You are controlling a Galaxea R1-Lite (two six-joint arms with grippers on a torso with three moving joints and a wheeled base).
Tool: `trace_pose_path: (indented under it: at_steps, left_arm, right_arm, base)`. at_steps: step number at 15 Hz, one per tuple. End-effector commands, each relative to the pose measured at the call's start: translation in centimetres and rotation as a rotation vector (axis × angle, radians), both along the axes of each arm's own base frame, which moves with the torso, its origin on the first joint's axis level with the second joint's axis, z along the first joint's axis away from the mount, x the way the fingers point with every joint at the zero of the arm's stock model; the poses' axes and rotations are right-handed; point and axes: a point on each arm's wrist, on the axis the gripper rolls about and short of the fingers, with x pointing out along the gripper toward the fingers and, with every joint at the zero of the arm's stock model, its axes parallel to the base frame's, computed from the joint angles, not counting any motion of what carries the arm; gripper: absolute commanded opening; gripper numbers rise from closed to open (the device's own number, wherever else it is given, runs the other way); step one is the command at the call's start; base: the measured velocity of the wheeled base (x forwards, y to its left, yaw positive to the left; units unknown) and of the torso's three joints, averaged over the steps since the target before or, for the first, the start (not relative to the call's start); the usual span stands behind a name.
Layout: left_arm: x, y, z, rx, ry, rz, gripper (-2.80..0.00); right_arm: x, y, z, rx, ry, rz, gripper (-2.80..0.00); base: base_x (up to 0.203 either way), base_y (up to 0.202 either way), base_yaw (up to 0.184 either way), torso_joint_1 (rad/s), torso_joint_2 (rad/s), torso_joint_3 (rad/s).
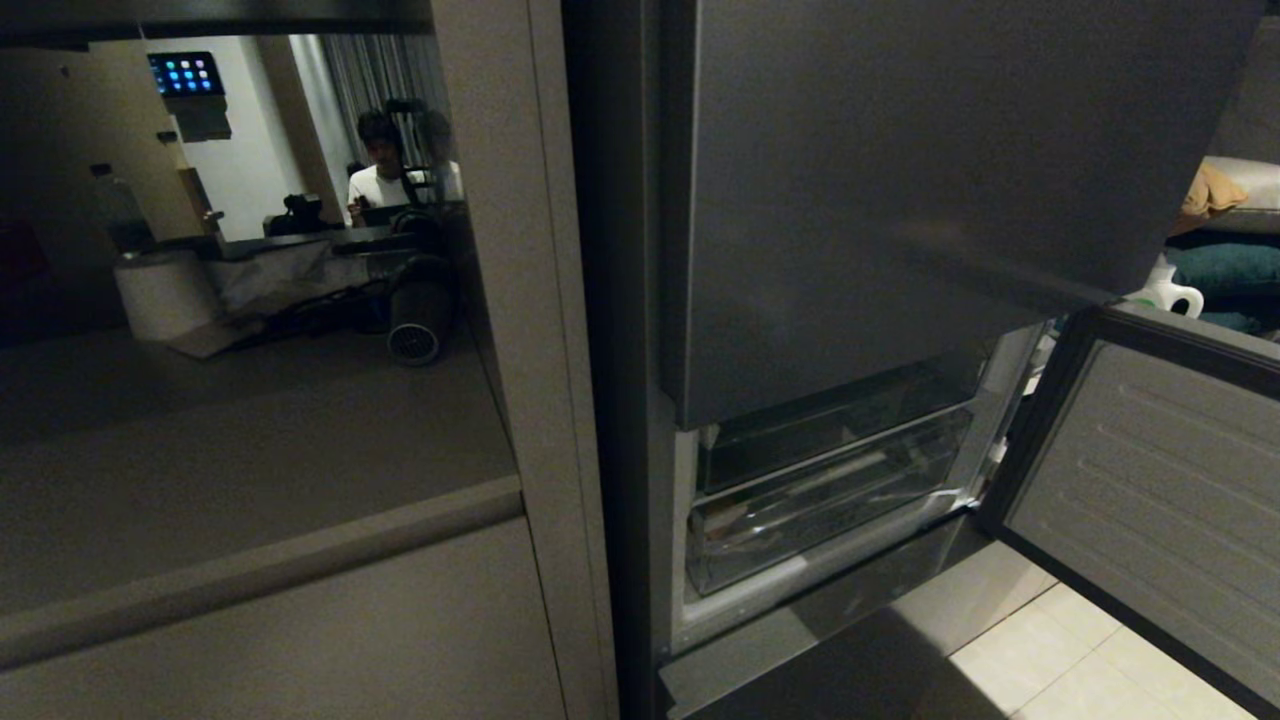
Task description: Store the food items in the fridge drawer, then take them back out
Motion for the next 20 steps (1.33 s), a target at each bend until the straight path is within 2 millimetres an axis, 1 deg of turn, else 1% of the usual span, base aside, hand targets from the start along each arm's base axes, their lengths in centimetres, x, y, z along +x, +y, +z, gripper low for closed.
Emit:
trace_pose_path:
  at_steps: [1, 7, 14, 20]
  left_arm:
    - [0.01, 0.0, 0.01, 0.0, 0.001, 0.0, -2.8]
    - [0.01, 0.0, 0.0, -0.003, 0.002, 0.0, -2.8]
    - [0.01, 0.0, 0.0, -0.002, 0.002, 0.0, -2.8]
    - [0.01, 0.0, 0.0, -0.002, 0.002, 0.0, -2.8]
  right_arm:
    - [0.12, 0.0, -0.88, 0.004, 0.016, 0.001, -2.8]
    - [0.12, 0.0, -0.87, 0.009, 0.014, 0.002, -2.8]
    - [0.13, 0.0, -0.85, 0.039, 0.014, 0.002, -2.8]
    - [0.12, 0.0, -0.85, 0.037, 0.013, 0.002, -2.8]
  base:
    - [0.0, 0.0, 0.0, 0.0, 0.0, 0.0]
    - [0.0, 0.0, 0.0, 0.0, 0.0, 0.0]
    - [-0.169, 0.0, -0.001, 0.003, 0.0, 0.004]
    - [0.0, 0.0, 0.0, 0.0, 0.0, 0.0]
